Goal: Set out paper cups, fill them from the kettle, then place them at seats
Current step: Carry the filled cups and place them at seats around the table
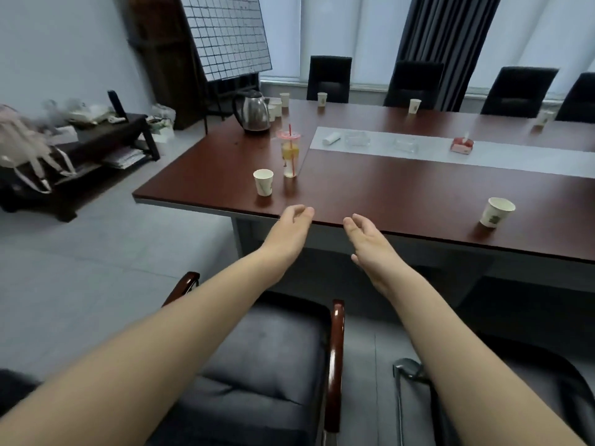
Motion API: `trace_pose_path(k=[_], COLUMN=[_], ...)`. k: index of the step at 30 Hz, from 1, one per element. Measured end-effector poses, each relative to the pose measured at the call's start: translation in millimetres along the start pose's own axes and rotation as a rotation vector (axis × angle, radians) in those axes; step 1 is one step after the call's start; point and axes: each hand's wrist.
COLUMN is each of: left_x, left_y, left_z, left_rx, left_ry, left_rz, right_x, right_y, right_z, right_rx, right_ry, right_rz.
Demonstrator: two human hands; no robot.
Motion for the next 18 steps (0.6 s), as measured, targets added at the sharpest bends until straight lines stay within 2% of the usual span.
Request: trace_pose_path(k=[10, 18], left_x=[-86, -138], left_y=[-39, -74], left_z=[-103, -180], left_rx=[-0.023, -0.076], left_ry=[0.292, 0.509], left_rz=[-0.092, -0.2], right_x=[-46, -73], right_y=[-10, -24], right_z=[129, 209], right_rx=[-0.045, -0.179], right_ry=[-0.369, -0.574], right_rz=[-0.031, -0.084])
Point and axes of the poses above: each hand's wrist, its own x-axis towards the middle knuckle, its own z-axis out of the palm, y = z × x, and after that the axes turned 10 degrees about x, right-handed
